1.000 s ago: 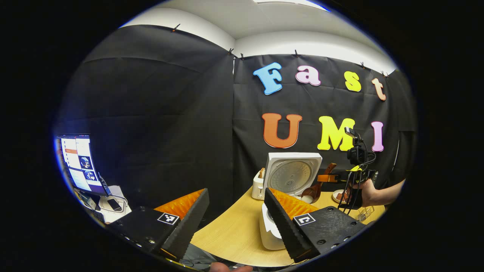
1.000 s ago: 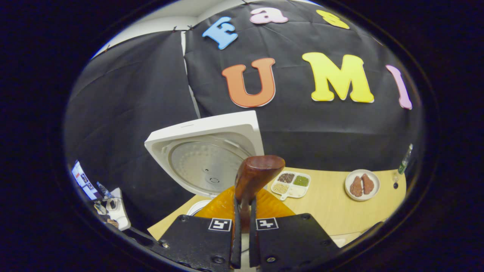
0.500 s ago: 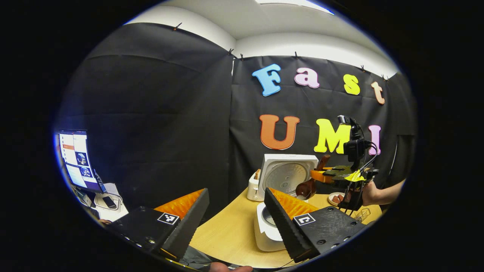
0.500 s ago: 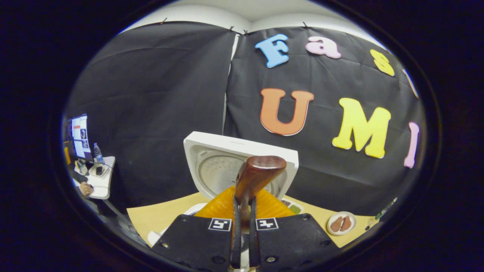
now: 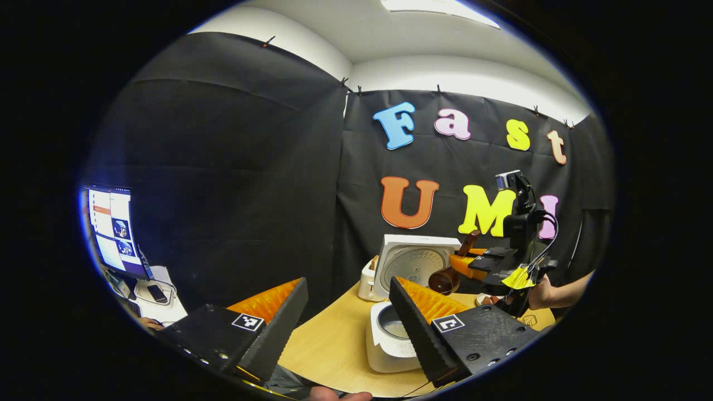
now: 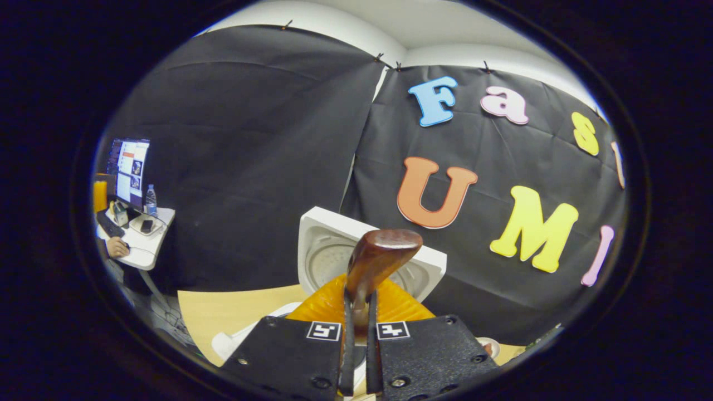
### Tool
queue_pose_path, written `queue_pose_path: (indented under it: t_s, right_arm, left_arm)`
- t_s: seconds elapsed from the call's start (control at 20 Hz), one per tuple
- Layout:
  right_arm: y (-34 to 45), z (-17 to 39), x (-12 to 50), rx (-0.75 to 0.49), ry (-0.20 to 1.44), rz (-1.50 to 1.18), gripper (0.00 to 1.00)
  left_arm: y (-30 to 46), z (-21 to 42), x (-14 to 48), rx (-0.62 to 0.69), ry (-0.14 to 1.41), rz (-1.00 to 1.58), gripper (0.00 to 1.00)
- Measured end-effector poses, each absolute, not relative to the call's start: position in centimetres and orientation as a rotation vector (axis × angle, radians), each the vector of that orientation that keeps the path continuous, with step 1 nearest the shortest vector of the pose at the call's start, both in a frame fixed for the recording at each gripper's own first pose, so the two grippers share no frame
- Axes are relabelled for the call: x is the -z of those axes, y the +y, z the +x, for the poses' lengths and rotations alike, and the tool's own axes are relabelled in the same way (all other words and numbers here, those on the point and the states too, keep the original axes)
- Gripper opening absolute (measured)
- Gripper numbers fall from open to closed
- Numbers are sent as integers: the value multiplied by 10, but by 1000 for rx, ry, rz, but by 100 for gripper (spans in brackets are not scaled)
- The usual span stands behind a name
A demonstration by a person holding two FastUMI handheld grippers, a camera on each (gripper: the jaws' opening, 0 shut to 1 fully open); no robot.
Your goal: Close the left gripper, press the button to open the rice cooker; take a wooden spoon from the chopstick holder with the right hand, scoop a spoonful of rice and pour it into the rice cooker, then put the wooden spoon back into the chopstick holder.
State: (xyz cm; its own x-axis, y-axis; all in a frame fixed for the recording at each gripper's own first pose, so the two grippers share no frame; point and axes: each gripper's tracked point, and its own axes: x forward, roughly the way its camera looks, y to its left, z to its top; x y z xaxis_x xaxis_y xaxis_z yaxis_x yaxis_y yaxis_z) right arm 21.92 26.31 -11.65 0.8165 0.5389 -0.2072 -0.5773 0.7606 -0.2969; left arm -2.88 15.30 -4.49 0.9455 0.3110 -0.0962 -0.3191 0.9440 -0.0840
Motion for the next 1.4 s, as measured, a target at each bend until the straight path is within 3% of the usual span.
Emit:
queue_pose_path:
  t_s: [0.35, 0.75, 0.95, 1.4]
  right_arm:
    - [236, 207, 98, -589, 187, -124, 10]
    - [127, 198, 66, -494, 269, 248, 10]
    - [46, 191, 63, -391, 269, 343, 10]
    - [-147, 159, 104, -23, 277, 360, 10]
  left_arm:
    - [134, -39, 37, -324, 79, -101, 94]
    - [86, -13, 41, -256, 92, -109, 94]
    - [58, 14, 39, -183, 96, -97, 94]
    - [-22, 78, 43, 3, 103, -96, 94]
